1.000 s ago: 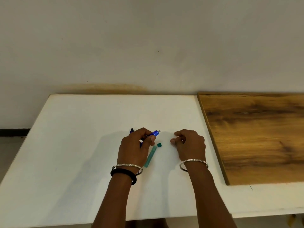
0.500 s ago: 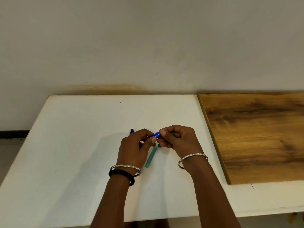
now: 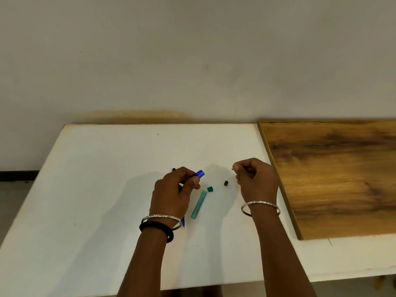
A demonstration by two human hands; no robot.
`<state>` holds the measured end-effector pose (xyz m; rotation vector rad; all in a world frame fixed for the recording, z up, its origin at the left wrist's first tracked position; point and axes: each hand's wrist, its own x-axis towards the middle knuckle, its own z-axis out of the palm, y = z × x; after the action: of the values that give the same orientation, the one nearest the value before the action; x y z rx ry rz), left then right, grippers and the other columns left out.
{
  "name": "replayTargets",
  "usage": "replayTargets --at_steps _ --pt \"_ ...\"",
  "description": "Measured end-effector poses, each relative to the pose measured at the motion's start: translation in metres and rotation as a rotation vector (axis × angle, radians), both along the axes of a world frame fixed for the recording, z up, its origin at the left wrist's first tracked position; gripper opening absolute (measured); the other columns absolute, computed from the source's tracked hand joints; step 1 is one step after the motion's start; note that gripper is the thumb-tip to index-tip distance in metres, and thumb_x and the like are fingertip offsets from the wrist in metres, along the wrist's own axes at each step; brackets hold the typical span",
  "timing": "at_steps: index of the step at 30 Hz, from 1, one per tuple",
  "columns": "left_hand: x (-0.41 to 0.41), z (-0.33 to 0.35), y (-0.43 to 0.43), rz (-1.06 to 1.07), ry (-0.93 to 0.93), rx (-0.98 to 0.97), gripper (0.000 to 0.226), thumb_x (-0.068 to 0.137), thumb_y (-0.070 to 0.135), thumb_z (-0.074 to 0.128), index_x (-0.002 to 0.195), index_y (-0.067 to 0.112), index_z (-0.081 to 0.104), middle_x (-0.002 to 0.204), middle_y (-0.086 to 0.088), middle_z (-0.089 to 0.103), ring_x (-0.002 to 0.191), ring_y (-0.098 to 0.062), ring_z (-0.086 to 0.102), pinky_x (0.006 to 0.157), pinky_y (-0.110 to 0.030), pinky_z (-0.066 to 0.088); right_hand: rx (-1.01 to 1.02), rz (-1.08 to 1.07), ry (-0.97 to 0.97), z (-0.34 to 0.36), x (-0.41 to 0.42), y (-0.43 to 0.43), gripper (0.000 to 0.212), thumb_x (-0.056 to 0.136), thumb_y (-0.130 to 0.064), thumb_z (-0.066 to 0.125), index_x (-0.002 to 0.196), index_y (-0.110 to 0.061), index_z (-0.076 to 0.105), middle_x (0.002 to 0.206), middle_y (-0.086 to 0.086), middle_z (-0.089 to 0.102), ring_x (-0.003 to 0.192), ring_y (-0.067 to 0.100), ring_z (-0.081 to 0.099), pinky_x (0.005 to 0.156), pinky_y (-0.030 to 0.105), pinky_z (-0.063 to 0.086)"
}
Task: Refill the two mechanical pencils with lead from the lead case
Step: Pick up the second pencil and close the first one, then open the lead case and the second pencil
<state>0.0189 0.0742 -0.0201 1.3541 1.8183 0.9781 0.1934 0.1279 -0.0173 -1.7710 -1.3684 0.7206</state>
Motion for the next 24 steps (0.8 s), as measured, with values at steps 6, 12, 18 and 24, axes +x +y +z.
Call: replayTargets --at_steps 6,12,18,24 --pt "0.001 0.0 -0.001 0.014 -0.005 -0.006 0.016 0.091 0.034 0.058 0.092 0.022 0.068 0.079 0.009 0.074 0.059 -0.014 0.059 0.067 -0.037 0.055 -0.117 0.06 -0.264 -0.008 0.003 -0.004 0.008 0.083 -0.006 0.069 0.08 -0.012 0.075 0.085 0.004 0.074 0.071 0.012 0.06 0.068 0.019 0.044" --pt "-0.002 0.0 0.001 0.032 0.007 -0.017 0.017 0.091 0.033 0.058 0.093 0.02 0.068 0.08 0.009 0.074 0.065 -0.011 0.061 0.066 -0.03 0.052 -0.168 0.087 -0.308 -0.009 0.0 -0.004 0.007 0.084 -0.009 0.07 0.087 -0.011 0.076 0.093 0.006 0.074 0.084 0.019 0.067 0.073 0.019 0.044" --pt "-0.003 0.0 0.0 0.042 0.015 -0.026 0.018 0.091 0.034 0.057 0.093 0.02 0.068 0.08 0.009 0.074 0.066 -0.012 0.062 0.067 -0.031 0.052 -0.086 -0.008 -0.248 -0.003 0.001 -0.003 0.009 0.084 -0.017 0.072 0.091 -0.013 0.075 0.092 0.005 0.075 0.078 0.014 0.065 0.073 0.021 0.045" --pt "-0.003 -0.001 0.001 0.081 0.021 -0.037 0.019 0.093 0.034 0.055 0.094 0.02 0.067 0.08 0.007 0.074 0.067 -0.016 0.061 0.07 -0.032 0.052 -0.319 0.158 -0.128 0.002 -0.019 -0.007 0.035 0.07 -0.047 0.079 0.066 -0.013 0.072 0.055 -0.002 0.07 0.05 0.012 0.068 0.058 0.027 0.057"
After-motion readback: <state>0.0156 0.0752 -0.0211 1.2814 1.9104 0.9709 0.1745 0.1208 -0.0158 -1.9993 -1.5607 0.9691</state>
